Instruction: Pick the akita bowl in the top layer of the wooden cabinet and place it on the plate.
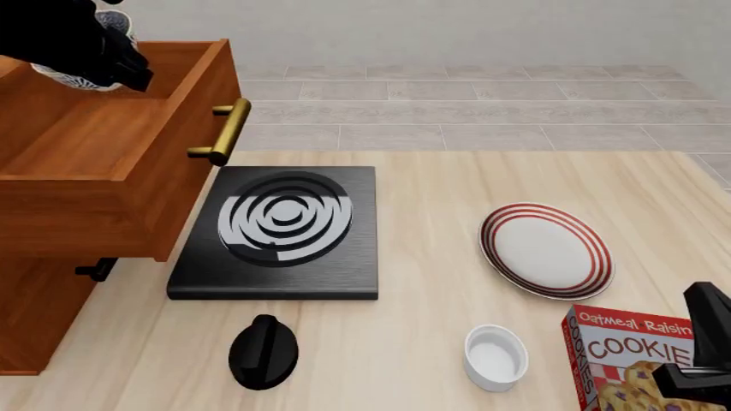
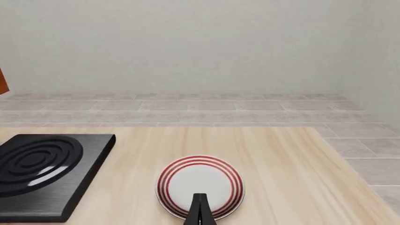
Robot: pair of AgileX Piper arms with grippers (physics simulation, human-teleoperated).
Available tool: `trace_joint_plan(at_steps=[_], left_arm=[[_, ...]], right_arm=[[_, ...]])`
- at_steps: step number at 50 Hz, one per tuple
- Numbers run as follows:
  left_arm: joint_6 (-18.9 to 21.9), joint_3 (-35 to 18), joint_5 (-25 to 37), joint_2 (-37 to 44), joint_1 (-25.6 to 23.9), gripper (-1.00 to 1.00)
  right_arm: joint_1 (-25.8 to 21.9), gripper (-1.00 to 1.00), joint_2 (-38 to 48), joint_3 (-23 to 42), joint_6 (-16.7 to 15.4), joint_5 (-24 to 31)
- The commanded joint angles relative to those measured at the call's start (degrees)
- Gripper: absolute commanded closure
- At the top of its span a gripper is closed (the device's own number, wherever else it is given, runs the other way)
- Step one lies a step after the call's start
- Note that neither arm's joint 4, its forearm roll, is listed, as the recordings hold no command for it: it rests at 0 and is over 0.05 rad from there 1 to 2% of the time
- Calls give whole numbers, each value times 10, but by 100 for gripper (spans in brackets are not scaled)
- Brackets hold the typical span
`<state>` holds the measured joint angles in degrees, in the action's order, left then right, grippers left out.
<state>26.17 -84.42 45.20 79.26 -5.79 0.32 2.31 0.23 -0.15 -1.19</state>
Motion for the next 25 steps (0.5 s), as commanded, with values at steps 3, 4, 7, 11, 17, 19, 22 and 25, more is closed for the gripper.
trace_joint_plan(at_steps=[3, 4, 7, 11, 17, 19, 22, 25], left_arm=[[12, -42, 18, 1, 1, 100], [11, -46, 21, 1, 0, 100], [9, -57, 27, -1, -6, 100], [8, -73, 35, -1, -13, 100], [14, -95, 42, 2, -14, 100], [16, -106, 44, 3, -16, 100], [15, -120, 48, 4, -19, 100], [15, -145, 57, 7, -31, 100]], right_arm=[[0, 100, 2, 0, 1, -2], [0, 100, 2, 0, 1, -3], [0, 100, 3, 0, 1, -4], [0, 100, 7, 0, 0, -8], [0, 100, 3, 0, 0, -3], [0, 100, 0, 0, 0, 0], [0, 100, 1, 0, -1, -1], [0, 100, -3, 0, 0, 3]])
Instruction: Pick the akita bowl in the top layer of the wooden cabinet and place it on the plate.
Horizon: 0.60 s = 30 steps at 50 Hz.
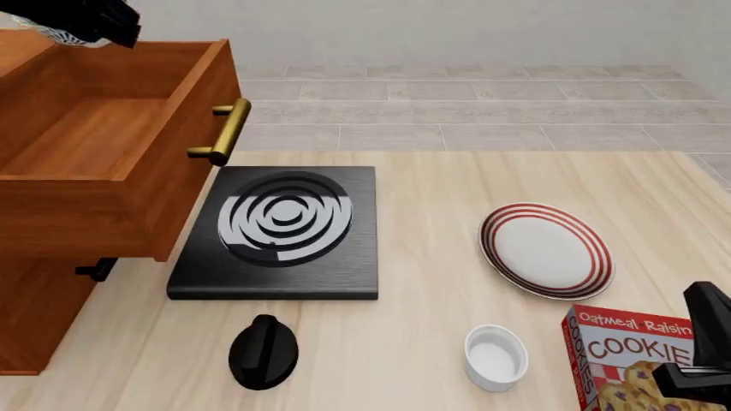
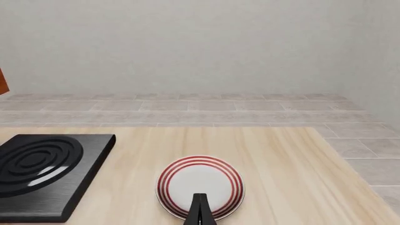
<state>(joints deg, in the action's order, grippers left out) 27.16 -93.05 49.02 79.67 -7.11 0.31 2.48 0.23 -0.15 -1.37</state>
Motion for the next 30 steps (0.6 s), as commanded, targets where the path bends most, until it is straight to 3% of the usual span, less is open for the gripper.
trace_joint_plan(at_steps=[1, 12, 19, 30], left_arm=[[5, -59, 19, 3, -17, 100], [3, -121, 38, 6, -52, 100], [0, -85, 24, -9, -98, 100], [3, -107, 31, -5, -130, 100]], right_arm=[[0, 100, -4, 0, 0, 5], [0, 100, -10, 0, 0, 10], [1, 100, -5, 0, 0, 5], [1, 100, -8, 0, -2, 7]])
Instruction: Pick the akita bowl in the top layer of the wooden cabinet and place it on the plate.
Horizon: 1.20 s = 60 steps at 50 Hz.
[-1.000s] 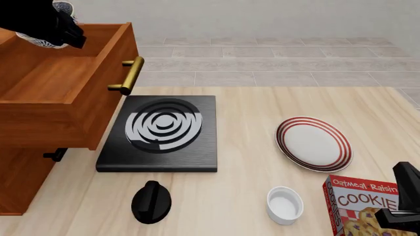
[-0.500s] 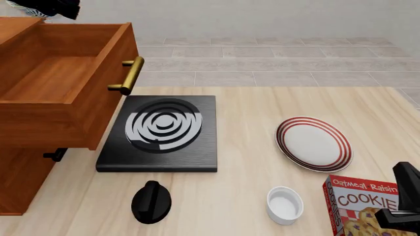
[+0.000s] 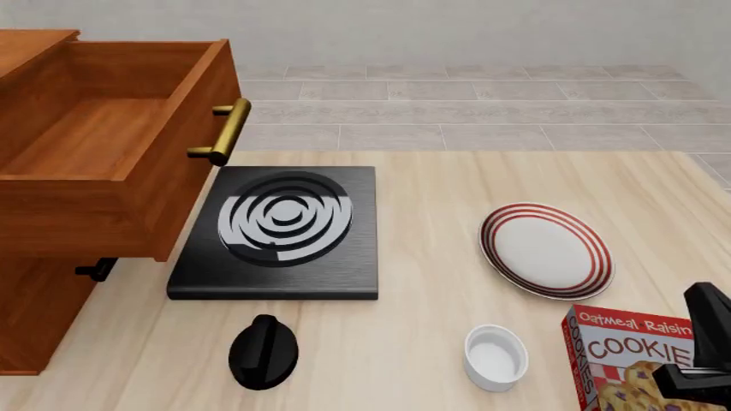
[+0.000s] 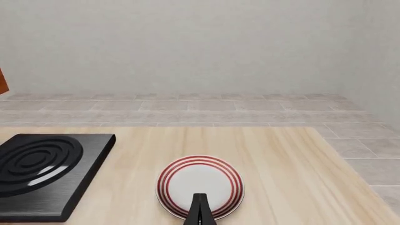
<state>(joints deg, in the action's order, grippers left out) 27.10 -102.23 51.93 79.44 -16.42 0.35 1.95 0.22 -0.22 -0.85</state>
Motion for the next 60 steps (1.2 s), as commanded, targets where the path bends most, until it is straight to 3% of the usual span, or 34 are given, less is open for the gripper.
trace_joint_plan(at_steps=[1, 16, 25, 60], left_arm=[[2, -19, 3, 0, -38, 100], [5, -35, 2, 12, -93, 100], [7, -75, 13, 36, -119, 100], [3, -44, -39, 60, -249, 100]], right_arm=[[0, 100, -1, 0, -1, 1], [1, 100, 1, 0, 0, -2], [0, 100, 2, 0, 1, -3], [1, 100, -2, 0, 0, 0]])
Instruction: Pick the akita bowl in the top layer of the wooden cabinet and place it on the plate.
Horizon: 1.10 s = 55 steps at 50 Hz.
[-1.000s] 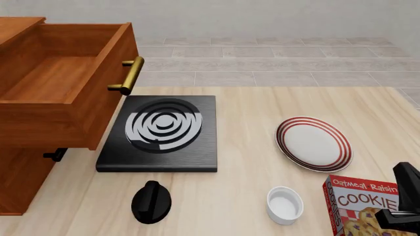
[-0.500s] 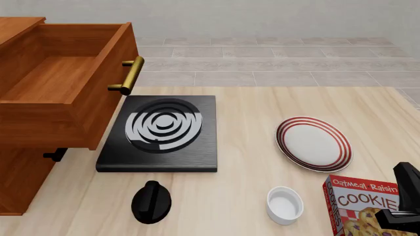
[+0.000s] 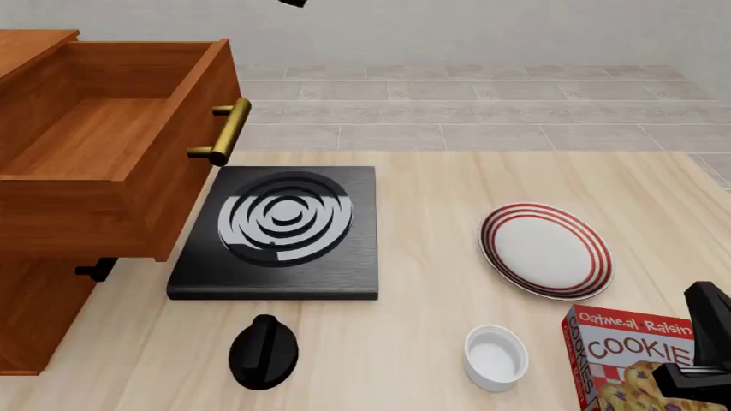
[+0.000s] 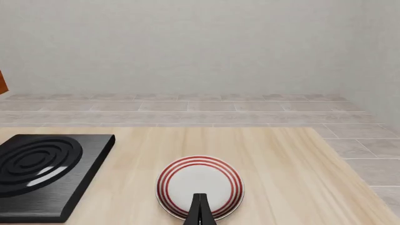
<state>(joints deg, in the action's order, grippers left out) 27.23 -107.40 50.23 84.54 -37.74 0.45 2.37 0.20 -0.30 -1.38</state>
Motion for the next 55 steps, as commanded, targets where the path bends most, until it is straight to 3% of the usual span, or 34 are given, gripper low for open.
trace_joint_plan(at_steps=[1, 21, 35, 55], left_arm=[[0, 12, -26, 8, -40, 100], [5, 52, -62, 15, -95, 100], [30, 88, -101, 25, -119, 100], [40, 88, -143, 68, -141, 100]], right_arm=[[0, 100, -7, 0, 1, 7], [0, 100, -20, 0, 3, 19], [0, 100, -20, 0, 3, 19], [0, 100, 2, 0, 3, -2]])
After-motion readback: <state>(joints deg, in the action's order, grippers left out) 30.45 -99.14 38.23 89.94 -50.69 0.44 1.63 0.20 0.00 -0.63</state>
